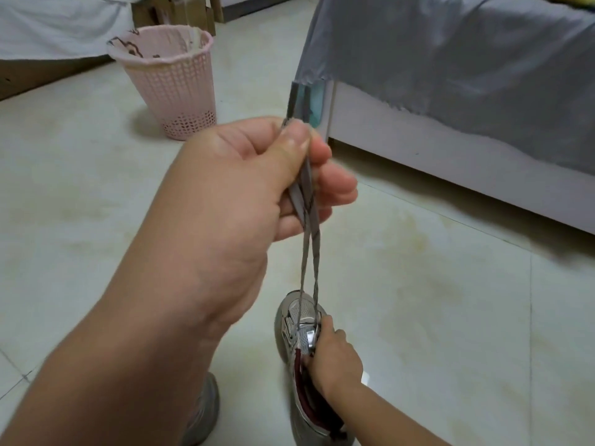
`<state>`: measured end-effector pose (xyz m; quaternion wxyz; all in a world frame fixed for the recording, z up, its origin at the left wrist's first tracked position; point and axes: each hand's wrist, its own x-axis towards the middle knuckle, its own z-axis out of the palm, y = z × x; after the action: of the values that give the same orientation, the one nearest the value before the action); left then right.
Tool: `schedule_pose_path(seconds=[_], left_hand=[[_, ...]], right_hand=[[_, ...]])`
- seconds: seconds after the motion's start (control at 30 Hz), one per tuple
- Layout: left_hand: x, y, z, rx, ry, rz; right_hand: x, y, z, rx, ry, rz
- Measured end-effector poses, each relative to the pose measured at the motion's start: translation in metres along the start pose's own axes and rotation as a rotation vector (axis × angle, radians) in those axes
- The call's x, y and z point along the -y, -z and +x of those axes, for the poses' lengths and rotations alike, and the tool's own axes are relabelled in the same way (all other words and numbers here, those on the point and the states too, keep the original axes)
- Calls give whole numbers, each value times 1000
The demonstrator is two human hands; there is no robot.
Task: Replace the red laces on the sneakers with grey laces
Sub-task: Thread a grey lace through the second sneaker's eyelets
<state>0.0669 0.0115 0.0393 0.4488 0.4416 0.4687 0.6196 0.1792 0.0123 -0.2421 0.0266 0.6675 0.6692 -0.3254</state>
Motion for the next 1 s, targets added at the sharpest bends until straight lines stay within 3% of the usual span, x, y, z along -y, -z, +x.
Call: schedule_pose_path(seconds=[0.13, 0.3, 0.37, 0.47, 0.53, 0.6, 0.67, 0.77, 0.87, 1.0], left_hand=[[6, -5, -1, 38, 4, 20], [30, 6, 13, 43, 131, 25], [41, 10, 15, 49, 174, 19], [54, 10, 16, 84, 221, -16], [59, 7, 17, 110, 230, -37], [63, 8, 20, 111, 222, -40], [68, 14, 23, 66, 204, -6], [76, 29, 28, -35, 201, 30], [82, 39, 32, -82, 212, 37], [85, 38, 33, -65, 185, 47]], right_hand=[[-1, -1, 3, 0, 4, -26], [0, 11, 2, 84, 27, -50], [-1, 27, 8, 48, 104, 47], [8, 63, 10, -80, 250, 437], [22, 85, 6, 129, 362, 651], [29, 96, 2, 393, 485, 513], [33, 102, -1, 529, 542, 349], [28, 108, -4, 705, 496, 402], [22, 110, -3, 767, 504, 387], [25, 104, -1, 723, 552, 231]])
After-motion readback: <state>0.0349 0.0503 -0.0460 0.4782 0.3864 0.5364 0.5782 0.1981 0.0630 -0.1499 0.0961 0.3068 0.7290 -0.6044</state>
